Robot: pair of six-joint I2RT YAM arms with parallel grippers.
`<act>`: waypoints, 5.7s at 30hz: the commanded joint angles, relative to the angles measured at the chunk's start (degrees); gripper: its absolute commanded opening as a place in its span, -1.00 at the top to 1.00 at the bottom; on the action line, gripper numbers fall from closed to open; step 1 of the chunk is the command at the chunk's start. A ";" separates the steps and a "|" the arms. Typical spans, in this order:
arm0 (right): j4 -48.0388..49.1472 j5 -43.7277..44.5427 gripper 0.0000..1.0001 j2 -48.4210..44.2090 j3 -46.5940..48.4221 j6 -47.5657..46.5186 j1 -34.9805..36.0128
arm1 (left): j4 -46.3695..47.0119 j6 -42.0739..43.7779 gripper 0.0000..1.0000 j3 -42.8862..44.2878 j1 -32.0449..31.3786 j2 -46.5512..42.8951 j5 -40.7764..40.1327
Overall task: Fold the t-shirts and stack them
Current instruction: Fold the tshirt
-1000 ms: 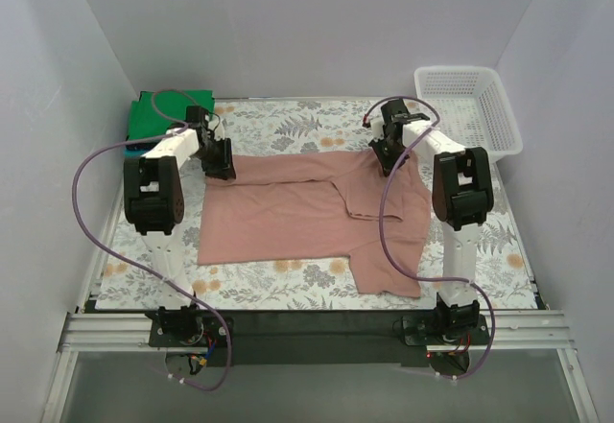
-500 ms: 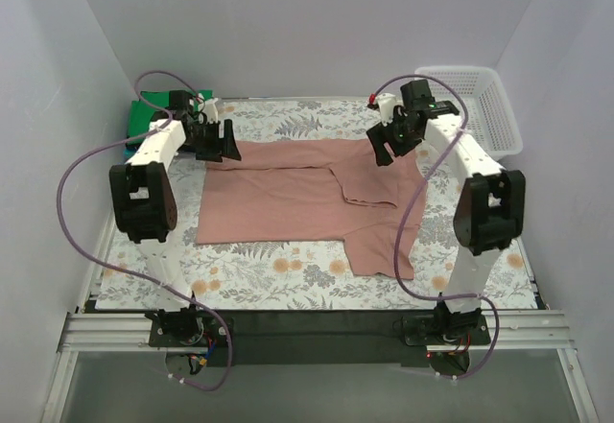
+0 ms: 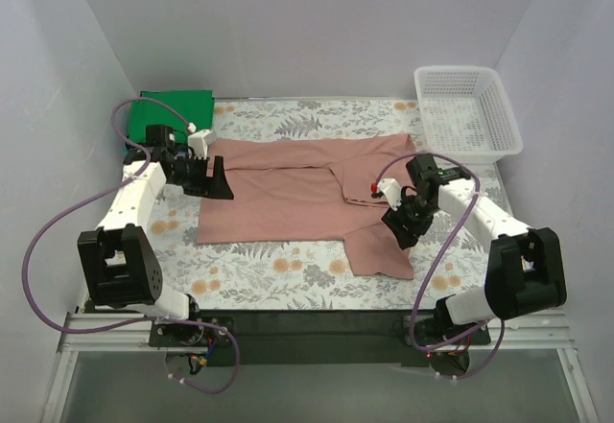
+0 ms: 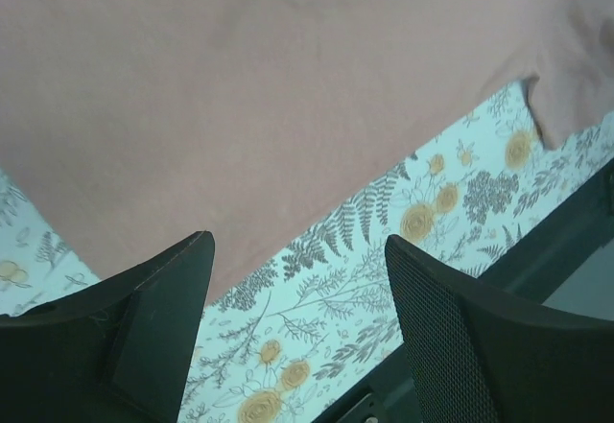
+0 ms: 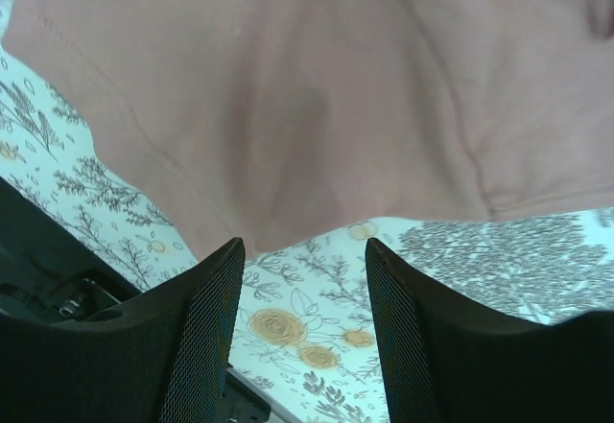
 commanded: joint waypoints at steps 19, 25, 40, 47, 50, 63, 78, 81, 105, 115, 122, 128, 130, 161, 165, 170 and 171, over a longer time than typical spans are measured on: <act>8.86 6.11 0.71 -0.04 -9.71 1.55 5.15 | 2.22 9.72 -0.30 -14.77 0.17 -9.00 -9.53; 8.34 6.91 0.97 -0.48 -9.54 1.81 5.15 | 5.83 14.74 -0.09 -18.30 0.17 -11.20 -9.72; 7.02 6.73 0.97 0.05 -7.26 1.81 5.15 | 9.26 42.43 0.05 -24.63 0.17 -11.30 -15.34; 6.66 6.99 0.97 0.31 -6.99 1.81 5.15 | 5.48 47.44 0.03 -23.93 0.17 -7.25 -15.70; 6.40 6.91 0.97 0.49 -7.16 1.81 5.15 | 4.86 48.32 0.05 -23.93 0.17 -6.02 -15.70; 6.40 7.08 0.97 0.05 -8.22 1.73 5.15 | 5.56 50.26 0.45 -25.15 1.75 -3.56 -18.95; 0.34 4.71 0.97 -9.61 -6.37 1.90 4.97 | -5.05 51.66 1.00 -23.22 1.66 -11.99 -11.92; -1.33 5.06 0.97 -11.98 -6.46 1.73 5.06 | -8.04 52.10 1.00 -23.31 1.66 -13.66 -10.69; -1.77 5.94 0.97 2.67 20.77 -3.46 -0.92 | -4.63 41.91 1.00 -1.01 7.20 1.00 -3.48; -1.69 5.85 0.97 16.21 34.04 -6.01 -3.90 | -0.50 36.46 1.00 8.06 7.11 12.69 -2.51; -1.77 5.94 0.97 26.04 42.84 -6.45 -4.87 | 3.63 32.68 1.00 13.59 7.11 20.16 -2.34; -1.77 5.24 0.97 31.76 47.41 -5.40 -5.05 | 5.74 30.92 1.00 15.62 7.11 24.39 -2.78; -1.60 5.94 0.97 32.74 47.85 -4.78 -5.05 | 6.18 30.05 1.00 16.06 7.11 25.62 -2.78; 2.00 5.94 -0.12 19.99 25.97 8.05 -9.27 | 10.92 7.10 0.05 -2.30 5.97 12.18 -5.23; 4.37 7.34 -0.14 22.28 25.18 8.49 -9.79 | 12.33 6.49 -0.01 -3.71 5.18 12.71 -5.68; 5.96 8.13 -0.04 24.83 24.74 8.58 -10.23 | 14.35 5.00 0.00 -4.85 2.99 13.93 -6.73; 6.05 8.22 0.00 25.09 24.65 8.49 -10.23 | 14.44 4.73 0.01 -4.94 2.55 14.28 -7.60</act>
